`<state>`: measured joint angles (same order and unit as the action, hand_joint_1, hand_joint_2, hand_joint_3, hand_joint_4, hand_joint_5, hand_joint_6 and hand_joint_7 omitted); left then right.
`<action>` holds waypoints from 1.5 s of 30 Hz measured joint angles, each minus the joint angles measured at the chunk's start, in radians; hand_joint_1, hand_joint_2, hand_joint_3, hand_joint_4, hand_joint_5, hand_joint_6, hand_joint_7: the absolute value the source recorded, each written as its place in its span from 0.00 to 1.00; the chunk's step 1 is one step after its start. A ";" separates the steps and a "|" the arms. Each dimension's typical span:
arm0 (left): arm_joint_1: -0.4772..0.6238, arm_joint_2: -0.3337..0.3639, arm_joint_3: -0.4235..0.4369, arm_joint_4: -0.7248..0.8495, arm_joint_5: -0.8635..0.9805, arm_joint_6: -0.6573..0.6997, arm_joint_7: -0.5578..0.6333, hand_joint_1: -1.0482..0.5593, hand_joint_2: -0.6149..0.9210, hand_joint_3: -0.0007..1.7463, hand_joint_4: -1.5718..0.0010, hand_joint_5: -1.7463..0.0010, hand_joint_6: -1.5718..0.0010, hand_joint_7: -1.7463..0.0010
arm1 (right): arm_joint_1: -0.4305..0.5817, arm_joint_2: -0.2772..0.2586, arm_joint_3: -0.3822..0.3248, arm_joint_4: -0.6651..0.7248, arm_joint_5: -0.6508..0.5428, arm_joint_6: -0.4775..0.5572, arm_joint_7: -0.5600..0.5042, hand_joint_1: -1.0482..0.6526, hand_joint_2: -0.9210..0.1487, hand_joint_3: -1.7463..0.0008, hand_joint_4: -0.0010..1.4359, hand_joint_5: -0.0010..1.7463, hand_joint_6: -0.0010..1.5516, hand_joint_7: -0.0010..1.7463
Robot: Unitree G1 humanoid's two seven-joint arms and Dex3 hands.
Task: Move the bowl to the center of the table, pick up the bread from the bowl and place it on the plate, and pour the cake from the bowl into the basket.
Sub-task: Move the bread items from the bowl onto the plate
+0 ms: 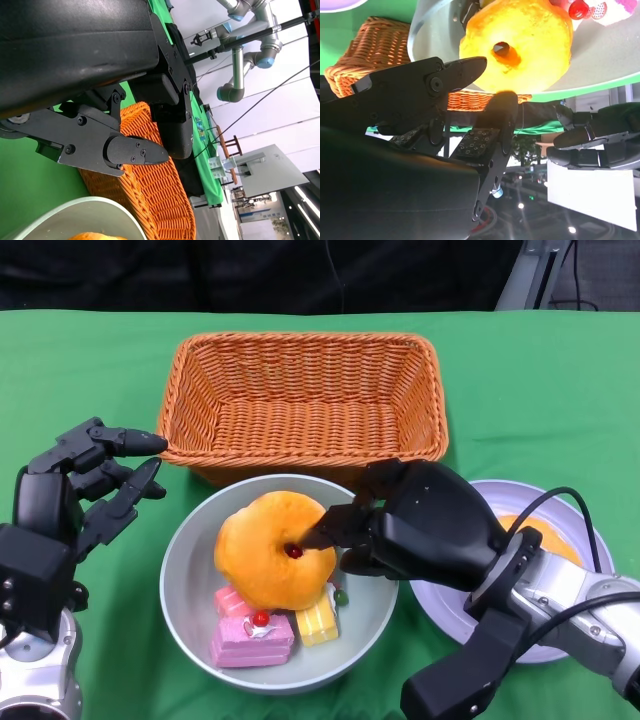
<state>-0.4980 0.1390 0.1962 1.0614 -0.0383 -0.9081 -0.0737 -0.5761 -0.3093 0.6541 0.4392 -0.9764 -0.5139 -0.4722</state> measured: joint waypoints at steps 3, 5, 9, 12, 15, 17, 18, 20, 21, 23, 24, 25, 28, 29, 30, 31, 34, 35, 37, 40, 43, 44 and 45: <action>0.000 -0.001 0.003 0.000 -0.016 0.000 -0.018 0.51 1.00 0.15 0.46 0.33 0.45 0.54 | 0.016 0.006 -0.006 -0.038 -0.004 0.040 0.031 0.25 0.07 1.00 0.48 0.04 0.35 0.00; 0.000 -0.002 0.005 0.000 -0.027 0.000 -0.022 0.50 1.00 0.15 0.47 0.32 0.45 0.54 | 0.027 0.014 -0.006 -0.054 -0.013 0.066 0.039 0.22 0.06 1.00 0.47 0.03 0.33 0.00; 0.000 -0.002 0.006 0.001 -0.032 0.001 -0.024 0.51 1.00 0.18 0.47 0.33 0.45 0.54 | 0.034 0.055 -0.003 -0.059 -0.032 0.108 0.028 0.16 0.05 1.00 0.45 0.02 0.28 0.00; 0.000 -0.002 0.007 0.001 -0.045 0.005 -0.051 0.47 1.00 0.16 0.49 0.29 0.47 0.52 | 0.040 0.089 0.003 -0.063 -0.046 0.131 0.019 0.13 0.05 1.00 0.41 0.00 0.25 0.00; 0.000 -0.003 0.012 0.001 -0.074 0.014 -0.080 0.45 1.00 0.14 0.50 0.27 0.48 0.49 | 0.040 0.117 0.016 -0.064 -0.079 0.177 0.018 0.09 0.02 0.99 0.39 0.00 0.22 0.00; -0.001 -0.004 0.013 0.001 -0.078 0.018 -0.082 0.47 1.00 0.15 0.50 0.26 0.48 0.48 | 0.040 0.129 0.032 -0.068 -0.118 0.233 0.037 0.08 0.01 0.99 0.39 0.01 0.20 0.00; -0.001 -0.004 0.014 0.001 -0.079 0.018 -0.082 0.48 1.00 0.16 0.50 0.26 0.49 0.48 | 0.040 0.134 0.037 -0.069 -0.134 0.256 0.051 0.07 0.01 0.99 0.39 0.00 0.20 0.00; -0.001 -0.003 0.020 0.001 -0.081 0.018 -0.082 0.50 1.00 0.17 0.50 0.27 0.49 0.48 | 0.040 0.141 0.042 -0.069 -0.147 0.284 0.068 0.06 0.01 0.99 0.39 0.00 0.20 0.00; -0.001 -0.003 0.023 0.001 -0.082 0.018 -0.081 0.50 1.00 0.17 0.49 0.28 0.49 0.48 | 0.040 0.143 0.043 -0.069 -0.148 0.292 0.073 0.06 0.01 1.00 0.39 0.00 0.20 0.00; -0.001 -0.003 0.029 0.001 -0.079 0.018 -0.071 0.51 1.00 0.18 0.48 0.29 0.49 0.48 | 0.038 0.146 0.045 -0.065 -0.149 0.305 0.090 0.05 0.00 0.99 0.36 0.00 0.18 0.00; -0.001 -0.003 0.032 0.001 -0.078 0.018 -0.069 0.51 1.00 0.18 0.48 0.30 0.49 0.48 | 0.035 0.146 0.049 -0.061 -0.150 0.313 0.104 0.05 0.00 0.98 0.35 0.00 0.17 0.00; -0.001 -0.002 0.034 0.001 -0.078 0.018 -0.066 0.51 1.00 0.17 0.48 0.30 0.48 0.49 | 0.030 0.147 0.054 -0.056 -0.152 0.320 0.121 0.05 0.00 0.98 0.34 0.00 0.17 0.00; -0.001 -0.002 0.037 0.001 -0.078 0.018 -0.062 0.51 1.00 0.17 0.48 0.32 0.48 0.51 | 0.018 0.151 0.069 -0.038 -0.162 0.342 0.148 0.04 0.00 0.95 0.32 0.00 0.16 0.00; -0.002 -0.002 0.038 0.001 -0.078 0.018 -0.060 0.51 1.00 0.17 0.48 0.32 0.48 0.51 | 0.012 0.153 0.077 -0.027 -0.173 0.349 0.153 0.03 0.00 0.94 0.32 0.00 0.15 0.00; -0.001 -0.001 0.039 0.000 -0.077 0.018 -0.056 0.50 1.00 0.17 0.48 0.33 0.48 0.51 | 0.008 0.155 0.081 -0.019 -0.181 0.356 0.159 0.02 0.00 0.93 0.32 0.00 0.15 0.00; -0.001 -0.001 0.042 0.000 -0.077 0.018 -0.051 0.49 1.00 0.17 0.49 0.34 0.47 0.52 | 0.002 0.158 0.085 -0.012 -0.183 0.361 0.164 0.02 0.00 0.92 0.31 0.00 0.15 0.00; -0.001 0.004 0.045 -0.004 -0.049 0.021 0.015 0.49 1.00 0.17 0.49 0.34 0.47 0.53 | -0.014 0.163 0.087 0.004 -0.181 0.363 0.167 0.01 0.00 0.92 0.31 0.00 0.16 0.01; -0.001 0.007 0.045 -0.006 -0.036 0.023 0.038 0.49 1.00 0.17 0.49 0.34 0.47 0.53 | -0.018 0.164 0.087 0.012 -0.180 0.362 0.167 0.01 0.00 0.92 0.31 0.00 0.17 0.01; -0.002 0.013 0.047 -0.011 -0.029 0.026 0.067 0.51 1.00 0.17 0.49 0.33 0.47 0.52 | -0.018 0.165 0.088 0.024 -0.179 0.362 0.167 0.01 0.00 0.93 0.30 0.00 0.16 0.01; -0.002 0.021 0.052 -0.011 -0.030 0.031 0.077 0.52 1.00 0.17 0.49 0.32 0.47 0.52 | -0.019 0.170 0.096 0.046 -0.179 0.363 0.167 0.01 0.00 0.93 0.31 0.00 0.16 0.00; -0.002 0.021 0.052 -0.011 -0.036 0.039 0.080 0.52 1.00 0.16 0.49 0.31 0.47 0.52 | -0.027 0.179 0.105 0.070 -0.180 0.365 0.160 0.02 0.00 0.94 0.32 0.01 0.17 0.01; -0.002 0.021 0.053 -0.011 -0.039 0.043 0.081 0.51 1.00 0.15 0.49 0.31 0.46 0.51 | -0.032 0.182 0.109 0.080 -0.180 0.366 0.158 0.02 0.00 0.94 0.31 0.00 0.18 0.01; -0.002 0.021 0.053 -0.012 -0.040 0.048 0.082 0.51 1.00 0.14 0.48 0.31 0.46 0.51 | -0.039 0.186 0.111 0.093 -0.180 0.367 0.157 0.02 0.00 0.95 0.31 0.00 0.19 0.01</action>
<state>-0.4999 0.1595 0.2496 1.0491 -0.0782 -0.8606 0.0082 -0.6150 -0.1236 0.7655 0.5325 -1.1563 -0.1465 -0.3154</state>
